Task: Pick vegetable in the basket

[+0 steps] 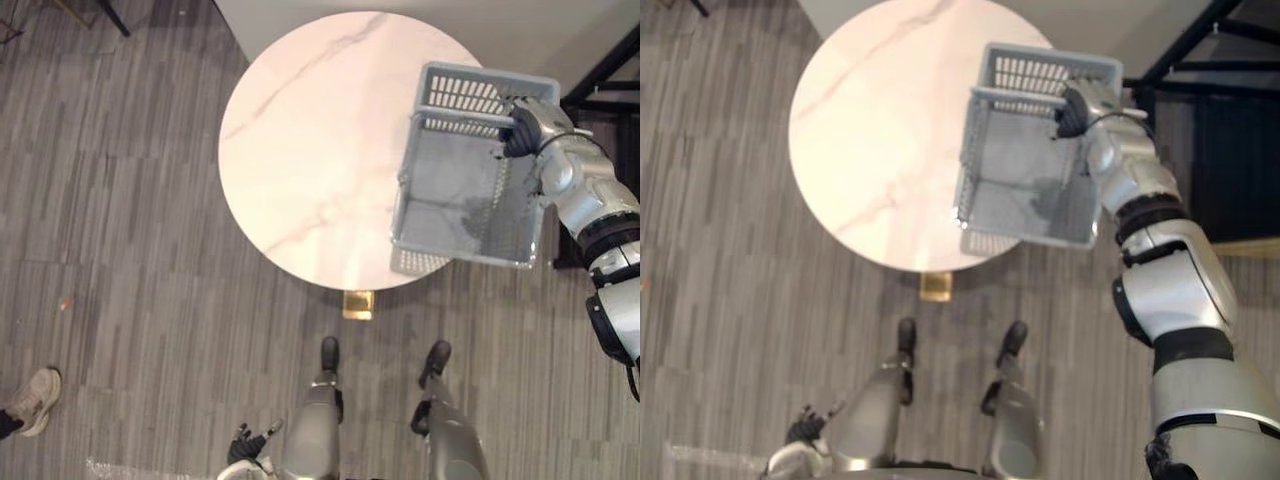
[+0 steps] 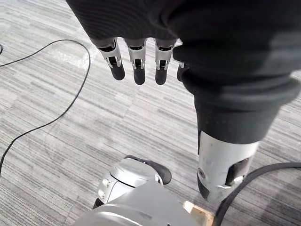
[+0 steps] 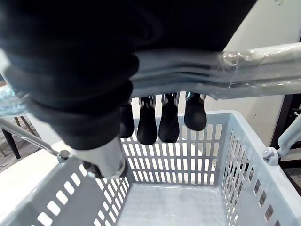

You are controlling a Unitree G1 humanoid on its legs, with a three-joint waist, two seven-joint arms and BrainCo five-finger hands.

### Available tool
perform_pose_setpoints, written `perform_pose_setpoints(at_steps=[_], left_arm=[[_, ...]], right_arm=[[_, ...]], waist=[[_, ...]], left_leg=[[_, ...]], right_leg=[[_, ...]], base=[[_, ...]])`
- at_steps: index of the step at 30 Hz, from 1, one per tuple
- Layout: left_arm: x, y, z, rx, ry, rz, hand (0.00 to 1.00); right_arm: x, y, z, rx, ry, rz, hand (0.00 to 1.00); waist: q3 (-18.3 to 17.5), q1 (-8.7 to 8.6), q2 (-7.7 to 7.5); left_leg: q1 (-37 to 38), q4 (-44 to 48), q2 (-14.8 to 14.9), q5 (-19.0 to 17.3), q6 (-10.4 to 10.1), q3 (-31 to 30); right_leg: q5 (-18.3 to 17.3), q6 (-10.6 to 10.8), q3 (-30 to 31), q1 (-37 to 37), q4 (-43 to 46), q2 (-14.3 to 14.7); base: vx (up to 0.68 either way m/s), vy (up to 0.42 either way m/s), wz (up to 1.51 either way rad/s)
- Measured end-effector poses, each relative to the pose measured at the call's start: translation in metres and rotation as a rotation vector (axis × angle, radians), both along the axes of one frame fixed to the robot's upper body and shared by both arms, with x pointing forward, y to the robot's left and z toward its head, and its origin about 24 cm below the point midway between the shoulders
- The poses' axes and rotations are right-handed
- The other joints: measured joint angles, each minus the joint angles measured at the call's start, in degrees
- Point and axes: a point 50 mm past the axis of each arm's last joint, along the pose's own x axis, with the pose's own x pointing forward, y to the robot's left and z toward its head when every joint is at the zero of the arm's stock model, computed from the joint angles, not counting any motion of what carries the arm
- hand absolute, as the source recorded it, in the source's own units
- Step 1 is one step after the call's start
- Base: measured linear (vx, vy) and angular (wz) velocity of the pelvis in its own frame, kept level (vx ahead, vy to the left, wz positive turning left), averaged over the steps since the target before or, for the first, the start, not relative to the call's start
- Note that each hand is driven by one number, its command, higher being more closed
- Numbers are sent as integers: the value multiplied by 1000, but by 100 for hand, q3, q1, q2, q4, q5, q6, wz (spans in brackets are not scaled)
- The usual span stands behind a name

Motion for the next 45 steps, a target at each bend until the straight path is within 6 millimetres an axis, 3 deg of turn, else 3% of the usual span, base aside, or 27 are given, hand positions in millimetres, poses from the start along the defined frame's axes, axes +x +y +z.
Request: perform_pose_setpoints(at_steps=[10,14,18,24,26,30,34,38,45], left_arm=[[0,0,0,-2,1,-2,0],[0,-1,0,-3,3,-4,0],[1,-1,0,-3,2,-6,0],[-2,-1,-1,-1,18,-11,0],[-5,3,-1,6,31,-10,0],[-17,15,-2,42,75,-17,0],[-23,19,-2,52,104,-37,0],[-29,20,-4,56,130,-78,0],[-37,22,-6,58,167,-117,0]], right_arm=[[-4,-10,-10,-64,37,-7,100],[-3,-2,-14,-103,65,20,100],[-5,20,-32,-190,120,118,100],[-18,61,-74,-289,213,320,100],[-28,76,-89,-305,233,413,100],[-56,96,-110,-265,254,581,100],[-83,93,-123,-214,319,685,100],[-104,83,-132,-230,397,730,100],[-126,61,-145,-298,510,736,100]], waist=[[-5,113,-3],[-14,116,-13],[-127,104,-30],[-460,94,-171],[-676,68,-340],[-1055,-205,-609],[-1373,-311,-734],[-1607,-454,-746],[-1809,-530,-777]], left_leg=[[11,-17,-6,36,4,-64],[75,-18,-5,44,2,-50],[218,-64,9,44,2,-28],[565,-214,40,44,2,122],[652,-240,56,43,2,224],[839,-325,73,38,-1,328],[1067,-414,73,31,-5,533],[1214,-478,88,15,-31,595],[1423,-603,174,26,-70,828]], right_leg=[[0,0,-23,30,2,2],[0,0,-2,73,7,2],[0,0,45,161,6,16],[0,0,209,350,-14,52],[0,0,309,354,-17,72],[0,1,411,434,-21,90],[13,22,653,480,-21,108],[11,27,757,541,-20,137],[17,35,979,540,-19,253]], base=[[-1,-1,2],[0,-3,-2],[3,-10,-8],[6,-7,-13],[8,-5,-21],[0,-2,-16],[-19,10,-23],[-27,2,-13],[-2,-10,-18]])
